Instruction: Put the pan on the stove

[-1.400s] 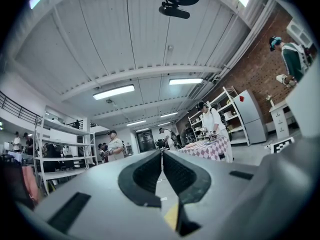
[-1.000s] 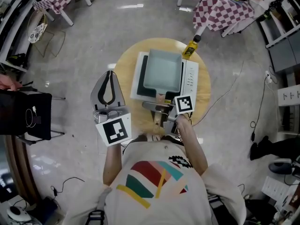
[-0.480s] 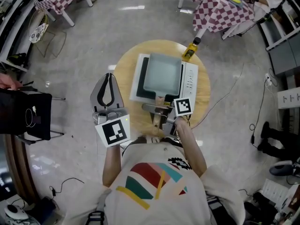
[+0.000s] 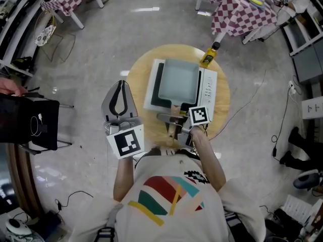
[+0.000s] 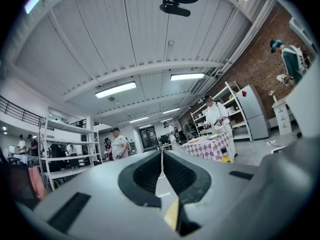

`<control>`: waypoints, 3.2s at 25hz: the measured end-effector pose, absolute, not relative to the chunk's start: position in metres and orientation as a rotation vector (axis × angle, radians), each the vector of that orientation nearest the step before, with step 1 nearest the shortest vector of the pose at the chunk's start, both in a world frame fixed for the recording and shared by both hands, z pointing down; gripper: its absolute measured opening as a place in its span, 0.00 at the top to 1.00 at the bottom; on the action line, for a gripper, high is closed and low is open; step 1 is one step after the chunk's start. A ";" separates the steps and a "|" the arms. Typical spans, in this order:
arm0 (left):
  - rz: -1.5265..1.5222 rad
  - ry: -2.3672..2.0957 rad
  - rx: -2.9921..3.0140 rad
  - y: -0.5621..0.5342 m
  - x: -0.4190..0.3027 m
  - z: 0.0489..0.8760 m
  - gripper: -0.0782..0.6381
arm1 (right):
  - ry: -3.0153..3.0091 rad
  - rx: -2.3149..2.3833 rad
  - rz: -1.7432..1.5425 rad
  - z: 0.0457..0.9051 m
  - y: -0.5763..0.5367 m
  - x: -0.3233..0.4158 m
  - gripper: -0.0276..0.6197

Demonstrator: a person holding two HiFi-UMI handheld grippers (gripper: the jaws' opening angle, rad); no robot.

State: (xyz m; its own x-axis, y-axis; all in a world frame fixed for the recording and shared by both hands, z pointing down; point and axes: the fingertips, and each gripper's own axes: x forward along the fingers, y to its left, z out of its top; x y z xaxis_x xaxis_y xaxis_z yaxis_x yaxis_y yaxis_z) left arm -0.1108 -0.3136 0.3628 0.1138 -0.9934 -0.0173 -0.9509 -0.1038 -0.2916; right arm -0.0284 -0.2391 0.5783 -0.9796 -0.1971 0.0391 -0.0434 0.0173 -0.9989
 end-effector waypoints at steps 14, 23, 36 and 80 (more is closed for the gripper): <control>-0.257 1.905 -2.192 -0.318 -0.102 0.364 0.88 | 2.166 -0.318 -2.155 0.597 -0.239 -0.031 0.96; -0.251 1.884 -2.211 -0.321 -0.096 0.362 0.88 | 2.099 -0.294 -2.121 0.600 -0.240 -0.029 0.76; -0.263 1.863 -2.244 -0.326 -0.089 0.370 0.88 | 2.069 -0.350 -2.010 0.589 -0.227 0.021 0.68; -0.104 1.627 -2.435 -0.309 -0.010 0.344 0.87 | 2.395 -2.141 0.061 0.381 -0.293 0.155 0.96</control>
